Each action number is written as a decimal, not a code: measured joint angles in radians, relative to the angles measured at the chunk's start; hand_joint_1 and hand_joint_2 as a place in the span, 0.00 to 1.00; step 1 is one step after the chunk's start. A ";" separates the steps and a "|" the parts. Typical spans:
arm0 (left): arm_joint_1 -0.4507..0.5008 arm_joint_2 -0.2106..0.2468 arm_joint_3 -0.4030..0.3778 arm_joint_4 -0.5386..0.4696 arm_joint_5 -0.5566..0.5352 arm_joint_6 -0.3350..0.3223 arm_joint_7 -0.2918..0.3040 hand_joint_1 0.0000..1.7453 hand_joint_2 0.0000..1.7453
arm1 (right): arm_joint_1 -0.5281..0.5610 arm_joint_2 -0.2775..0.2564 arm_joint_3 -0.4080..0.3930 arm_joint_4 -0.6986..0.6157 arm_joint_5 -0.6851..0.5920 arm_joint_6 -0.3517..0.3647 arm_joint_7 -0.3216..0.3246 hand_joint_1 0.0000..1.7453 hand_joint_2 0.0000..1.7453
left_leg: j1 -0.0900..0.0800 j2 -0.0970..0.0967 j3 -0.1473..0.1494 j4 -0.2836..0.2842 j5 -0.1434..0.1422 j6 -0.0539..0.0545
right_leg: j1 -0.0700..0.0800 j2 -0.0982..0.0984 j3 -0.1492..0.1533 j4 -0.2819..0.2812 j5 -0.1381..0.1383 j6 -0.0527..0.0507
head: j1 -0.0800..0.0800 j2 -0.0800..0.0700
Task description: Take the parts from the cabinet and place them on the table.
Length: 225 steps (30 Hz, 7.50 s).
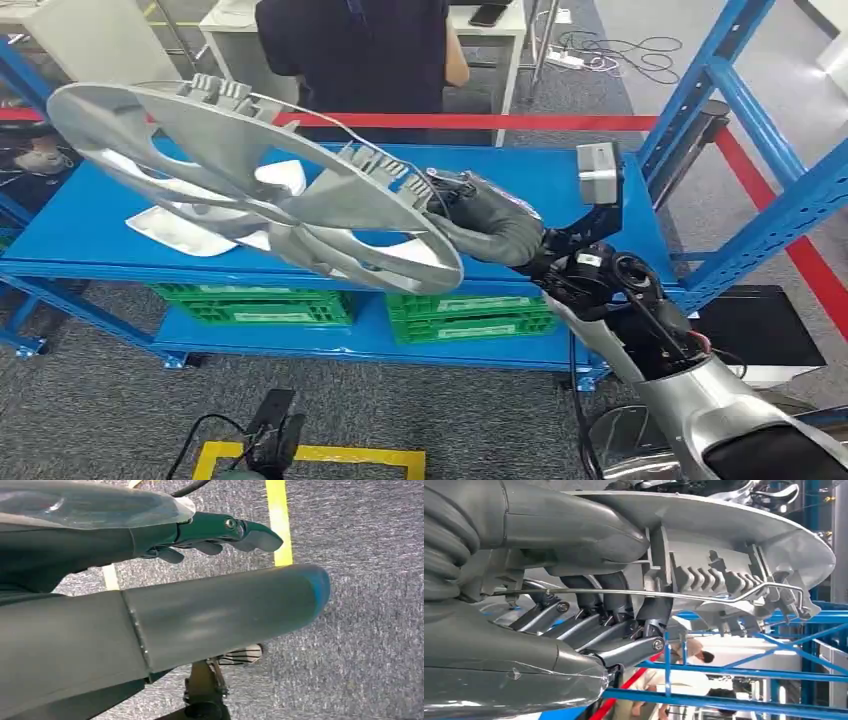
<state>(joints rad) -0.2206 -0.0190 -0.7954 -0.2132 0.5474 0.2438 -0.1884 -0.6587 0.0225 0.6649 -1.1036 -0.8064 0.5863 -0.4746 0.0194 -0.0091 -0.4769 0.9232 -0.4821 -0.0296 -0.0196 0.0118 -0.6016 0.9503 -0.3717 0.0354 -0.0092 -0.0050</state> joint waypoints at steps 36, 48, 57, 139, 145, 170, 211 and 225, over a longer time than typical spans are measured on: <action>-0.002 0.000 -0.002 0.000 0.005 0.050 -0.002 0.00 1.00 | 0.002 0.000 0.003 0.003 -0.007 0.000 0.007 1.00 1.00 | 0.000 0.000 0.000 0.000 0.000 0.000 | 0.000 0.000 0.000 0.000 0.000 0.000 | 0.000 0.000; -0.002 0.000 -0.002 0.000 0.008 0.042 0.001 0.00 1.00 | 0.002 0.000 0.003 0.003 -0.007 0.000 0.006 1.00 1.00 | 0.000 0.000 0.000 0.000 0.000 0.000 | 0.000 0.000 0.000 0.000 0.000 0.000 | 0.000 0.000; -0.002 0.000 -0.002 0.000 0.011 0.036 0.001 0.00 1.00 | 0.002 0.000 0.003 0.003 -0.007 0.001 0.006 1.00 1.00 | 0.000 0.000 0.000 0.000 0.000 0.000 | 0.000 0.000 0.000 0.000 0.000 0.000 | 0.000 0.000; 0.000 0.022 -0.037 0.000 0.033 0.000 0.030 0.00 1.00 | -0.005 0.023 0.007 0.066 -0.017 -0.081 0.012 1.00 1.00 | -0.003 0.013 -0.099 0.025 0.069 0.016 | 0.013 -0.038 0.001 0.025 -0.035 -0.006 | -0.033 0.000; 0.001 0.022 -0.038 0.000 0.046 0.008 0.022 0.00 1.00 | -0.003 0.023 0.006 0.072 -0.029 -0.062 0.010 1.00 1.00 | -0.006 -0.013 -0.097 0.024 0.072 0.028 | 0.009 -0.016 -0.136 0.356 -0.188 0.006 | -0.004 0.000; 0.019 0.054 -0.037 0.000 0.092 0.047 -0.008 0.00 1.00 | -0.004 0.026 -0.010 0.090 -0.034 -0.038 -0.005 1.00 1.00 | -0.004 0.006 -0.127 0.026 0.095 0.017 | 0.006 -0.035 0.036 0.038 -0.086 0.003 | -0.023 0.000; 0.036 0.039 -0.038 0.000 0.087 0.010 0.001 0.00 1.00 | 0.054 0.007 -0.079 0.058 -0.019 -0.095 -0.021 1.00 1.00 | -0.008 -0.050 -0.125 0.037 0.087 0.016 | 0.009 0.029 0.029 0.025 -0.062 -0.014 | 0.010 0.000; 0.044 0.039 -0.045 0.000 0.084 0.010 0.008 0.00 1.00 | 0.059 0.004 -0.093 0.046 -0.024 -0.101 -0.017 1.00 1.00 | -0.010 0.038 -0.112 0.025 0.077 -0.011 | 0.015 -0.038 0.041 0.011 -0.057 -0.033 | -0.037 0.000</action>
<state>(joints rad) -0.1769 0.0198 -0.8408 -0.2129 0.6317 0.2541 -0.1804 -0.5995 0.0267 0.5722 -1.0578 -0.8301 0.4856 -0.4917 0.0092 0.0288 -0.5887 0.9480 -0.4054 -0.0404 -0.0043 -0.0263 -0.5605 0.9615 -0.4283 0.0028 -0.0466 -0.0050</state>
